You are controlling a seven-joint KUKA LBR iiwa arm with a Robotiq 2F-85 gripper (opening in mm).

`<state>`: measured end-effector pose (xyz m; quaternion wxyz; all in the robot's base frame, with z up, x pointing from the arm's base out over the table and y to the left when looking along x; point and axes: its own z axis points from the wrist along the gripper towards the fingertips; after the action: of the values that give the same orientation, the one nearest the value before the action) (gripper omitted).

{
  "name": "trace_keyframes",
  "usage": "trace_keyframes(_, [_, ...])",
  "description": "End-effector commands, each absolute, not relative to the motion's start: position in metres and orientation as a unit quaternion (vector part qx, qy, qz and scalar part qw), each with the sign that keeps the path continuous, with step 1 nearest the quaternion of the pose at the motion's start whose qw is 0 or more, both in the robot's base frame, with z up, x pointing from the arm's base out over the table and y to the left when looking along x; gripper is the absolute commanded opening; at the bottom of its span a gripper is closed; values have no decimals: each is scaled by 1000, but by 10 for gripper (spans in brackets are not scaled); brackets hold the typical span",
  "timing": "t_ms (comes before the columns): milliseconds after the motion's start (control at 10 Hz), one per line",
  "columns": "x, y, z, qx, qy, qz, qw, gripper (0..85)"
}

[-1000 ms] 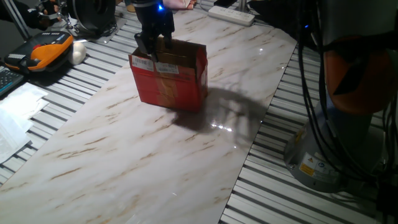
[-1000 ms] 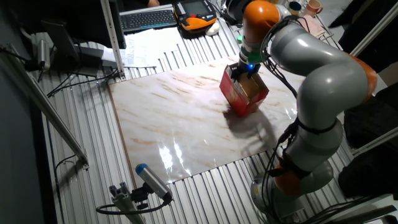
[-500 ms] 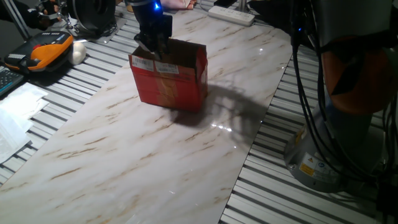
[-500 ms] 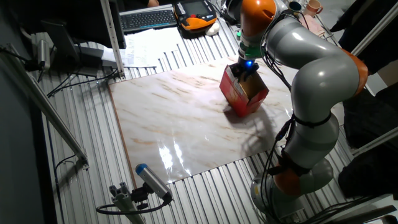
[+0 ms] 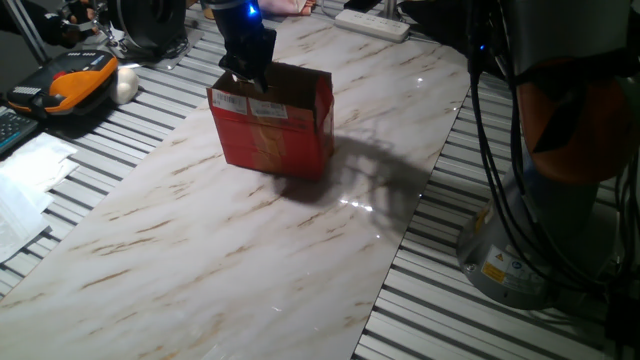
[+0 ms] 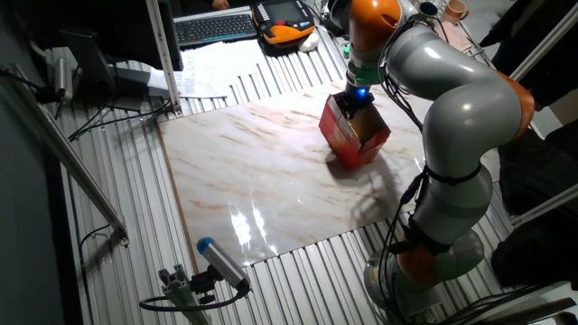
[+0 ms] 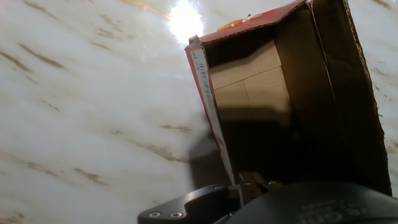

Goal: Cover the box

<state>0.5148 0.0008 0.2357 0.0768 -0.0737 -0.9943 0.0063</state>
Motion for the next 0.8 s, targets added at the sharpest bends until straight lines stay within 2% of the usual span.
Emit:
trace_keyframes(0, [515, 1, 236, -74, -994, 6, 77, 0])
trace_keyframes(700, [515, 1, 236, -81, -994, 6, 76, 0])
